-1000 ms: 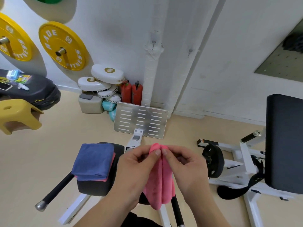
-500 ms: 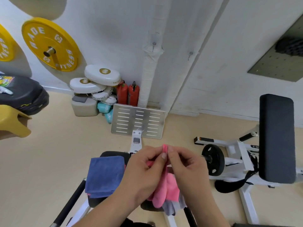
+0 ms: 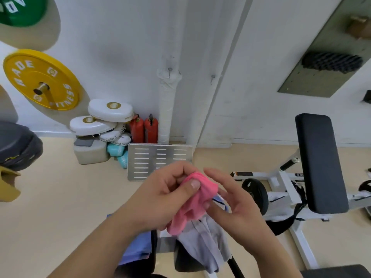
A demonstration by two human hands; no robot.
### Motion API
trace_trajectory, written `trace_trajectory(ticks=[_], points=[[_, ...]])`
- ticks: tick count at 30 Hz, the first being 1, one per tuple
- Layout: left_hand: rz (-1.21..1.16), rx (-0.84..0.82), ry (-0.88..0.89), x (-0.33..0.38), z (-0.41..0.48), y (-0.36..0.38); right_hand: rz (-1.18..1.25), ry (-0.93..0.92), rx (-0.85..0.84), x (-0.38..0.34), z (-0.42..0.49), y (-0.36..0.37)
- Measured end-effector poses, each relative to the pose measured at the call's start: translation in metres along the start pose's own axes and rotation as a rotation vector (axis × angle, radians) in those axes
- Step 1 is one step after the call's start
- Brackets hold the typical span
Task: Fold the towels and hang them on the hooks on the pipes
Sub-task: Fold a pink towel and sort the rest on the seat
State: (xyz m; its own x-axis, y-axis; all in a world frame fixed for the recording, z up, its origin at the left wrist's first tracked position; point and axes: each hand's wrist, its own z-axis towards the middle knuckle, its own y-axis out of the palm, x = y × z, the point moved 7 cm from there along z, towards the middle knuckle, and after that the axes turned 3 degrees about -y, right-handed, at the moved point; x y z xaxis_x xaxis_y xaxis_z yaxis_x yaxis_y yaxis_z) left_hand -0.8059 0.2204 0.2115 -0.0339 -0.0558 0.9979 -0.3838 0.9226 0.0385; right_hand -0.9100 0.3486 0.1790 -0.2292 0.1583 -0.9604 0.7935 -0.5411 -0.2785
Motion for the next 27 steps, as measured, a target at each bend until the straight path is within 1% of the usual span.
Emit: trace_trajectory(ticks=[1, 3, 4, 6, 9, 11, 14, 16, 20, 23, 25, 27], points=[[0.012, -0.031, 0.029, 0.011, 0.0, -0.001, -0.048, -0.034, -0.061, -0.006, 0.002, -0.001], [0.052, -0.02, 0.083, 0.026, 0.002, -0.005, -0.111, -0.088, -0.135, -0.015, 0.008, -0.005], [0.07, 0.019, 0.113, 0.03, 0.003, -0.009, -0.108, -0.088, -0.148, -0.017, 0.01, -0.008], [0.113, 0.134, 0.15, 0.034, 0.006, -0.018, -0.109, -0.054, -0.115, -0.017, 0.015, -0.016], [0.188, 0.267, 0.147, 0.031, 0.006, -0.026, -0.212, 0.006, -0.099, -0.005, 0.023, -0.029], [0.224, 0.364, 0.151, 0.027, 0.005, -0.031, -0.335, 0.07, -0.164, 0.008, 0.026, -0.034], [0.263, 0.498, 0.14, 0.019, 0.005, -0.038, -0.6, 0.144, -0.272, 0.028, 0.027, -0.043], [0.287, 0.537, 0.107, 0.014, 0.007, -0.037, -0.646, 0.174, -0.288, 0.037, 0.026, -0.052], [0.304, 0.614, 0.04, -0.007, 0.012, -0.045, -0.582, 0.205, -0.184, 0.048, 0.023, -0.077], [0.225, 0.671, 0.023, -0.013, 0.011, -0.05, -0.56, 0.194, -0.064, 0.058, 0.02, -0.1], [0.216, 0.629, 0.009, -0.013, 0.011, -0.047, -0.562, 0.188, 0.002, 0.065, 0.016, -0.108], [0.225, 0.487, -0.008, -0.011, 0.014, -0.036, -0.551, 0.164, 0.042, 0.072, 0.013, -0.108]])
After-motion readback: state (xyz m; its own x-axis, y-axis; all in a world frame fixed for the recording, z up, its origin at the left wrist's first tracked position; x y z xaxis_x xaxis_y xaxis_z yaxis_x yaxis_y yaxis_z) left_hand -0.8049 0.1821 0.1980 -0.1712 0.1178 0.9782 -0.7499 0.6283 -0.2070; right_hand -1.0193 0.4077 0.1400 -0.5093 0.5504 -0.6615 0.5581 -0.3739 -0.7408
